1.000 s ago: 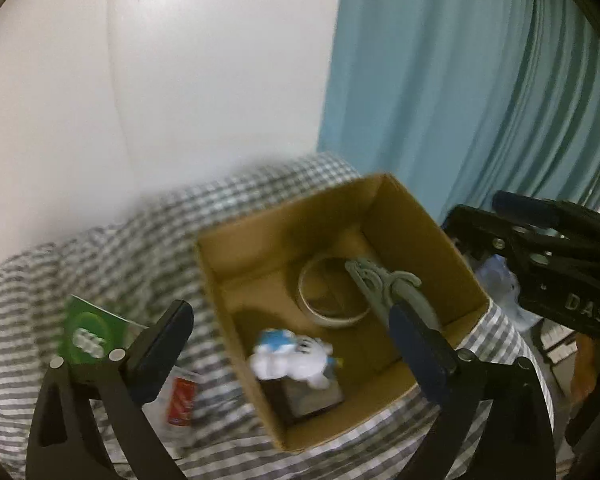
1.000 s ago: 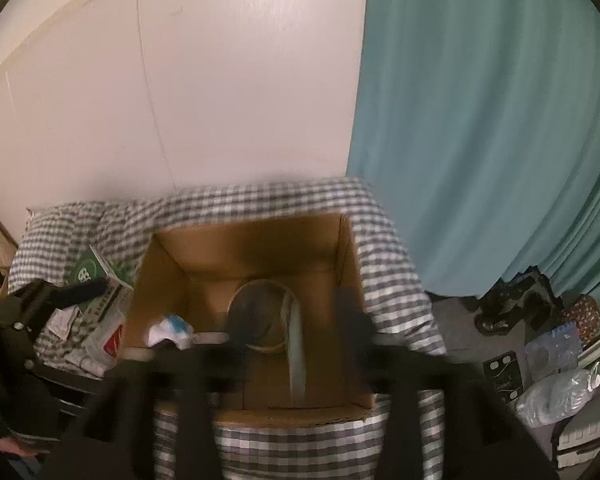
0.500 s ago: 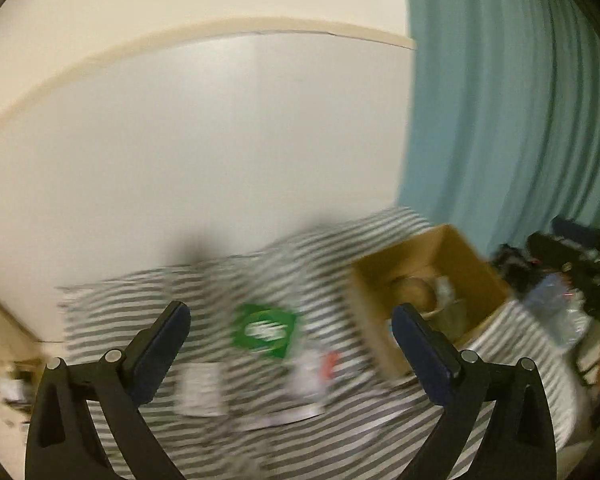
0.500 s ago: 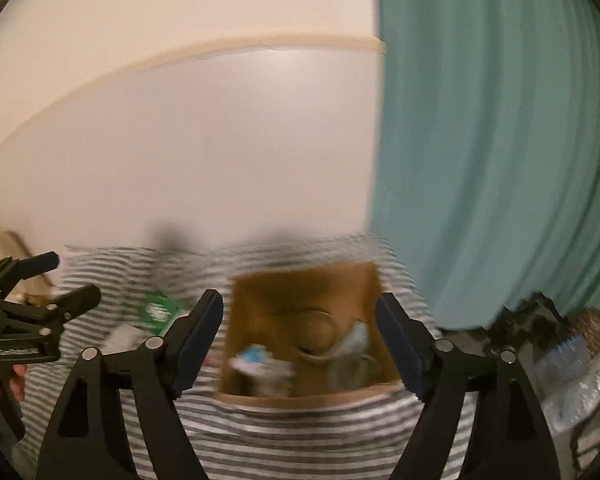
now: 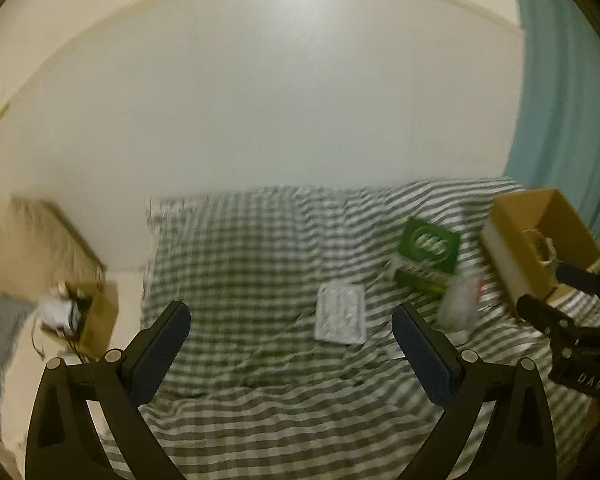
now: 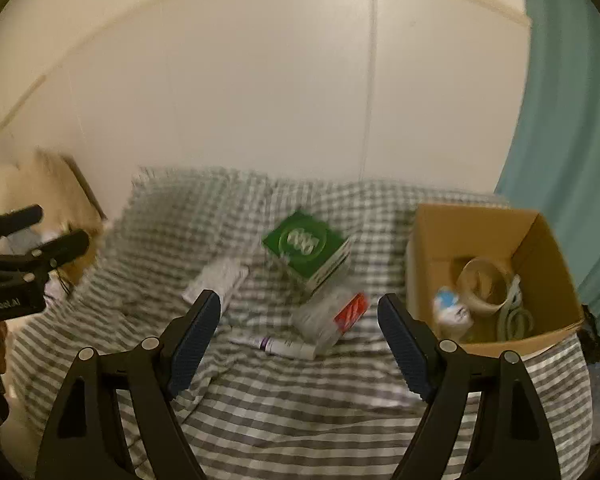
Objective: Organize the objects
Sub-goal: 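Move both grippers back to the remaining items on the sheet, then grasp the clear red-labelled container with the right gripper while the left grasps the foil blister pack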
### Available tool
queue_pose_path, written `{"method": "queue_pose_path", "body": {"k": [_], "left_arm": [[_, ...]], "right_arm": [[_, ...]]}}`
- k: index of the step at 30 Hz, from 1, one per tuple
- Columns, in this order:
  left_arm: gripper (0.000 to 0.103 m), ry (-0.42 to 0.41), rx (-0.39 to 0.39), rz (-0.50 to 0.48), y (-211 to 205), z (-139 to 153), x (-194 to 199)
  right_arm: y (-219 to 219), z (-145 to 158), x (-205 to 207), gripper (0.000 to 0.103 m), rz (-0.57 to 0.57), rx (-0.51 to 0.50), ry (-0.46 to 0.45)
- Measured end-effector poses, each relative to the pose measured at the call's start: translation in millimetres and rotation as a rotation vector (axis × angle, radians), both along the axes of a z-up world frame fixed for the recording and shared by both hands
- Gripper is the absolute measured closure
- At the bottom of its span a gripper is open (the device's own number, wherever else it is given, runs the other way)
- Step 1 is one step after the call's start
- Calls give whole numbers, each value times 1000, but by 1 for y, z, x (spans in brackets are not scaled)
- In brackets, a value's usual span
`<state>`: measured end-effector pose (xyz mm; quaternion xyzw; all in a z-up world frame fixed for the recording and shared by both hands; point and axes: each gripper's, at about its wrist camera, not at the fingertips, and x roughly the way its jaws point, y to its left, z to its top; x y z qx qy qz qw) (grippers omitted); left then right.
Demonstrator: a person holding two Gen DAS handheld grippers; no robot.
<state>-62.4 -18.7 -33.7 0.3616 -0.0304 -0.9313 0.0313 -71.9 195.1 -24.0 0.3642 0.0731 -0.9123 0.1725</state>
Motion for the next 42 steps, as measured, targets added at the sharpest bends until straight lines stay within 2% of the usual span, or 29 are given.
{"method": "queue_pose_path", "body": {"k": [4,9,11,14,22,26,33,34,37,40,42], "left_arm": [[0,-61,34,20,-8,-42,-21],[0,-119,50,14,-5,-86,-51],[0,-135,65,6,-2,-102,-61],[0,-159,66,-15,4,-122,-76],[0,-220,69,-80,28,-156,-105],[0,-250,54,-64,35,-168,-122],[0,-304,31,-62,46,-192,-143],[0,-309,30,-63,47,-194,-145],[1,-320,53,-72,46,-199,-149],[5,-326,97,-69,41,-201,-151],[18,-318,115,-77,39,-199,-148]], "right_arm": [[-23,-36,-21,22,-71,81,-67],[-21,-80,-50,22,-192,147,-146],[-23,-99,-66,22,-235,164,-183],[-14,-112,-80,22,-293,142,-222],[-2,-131,-116,21,-340,88,-265],[0,-135,-122,18,-342,103,-259],[22,-153,-124,19,-375,74,-339],[24,-154,-123,19,-375,69,-342],[27,-150,-117,33,-355,55,-325],[27,-148,-111,34,-341,74,-309],[32,-147,-106,34,-341,58,-303]]}}
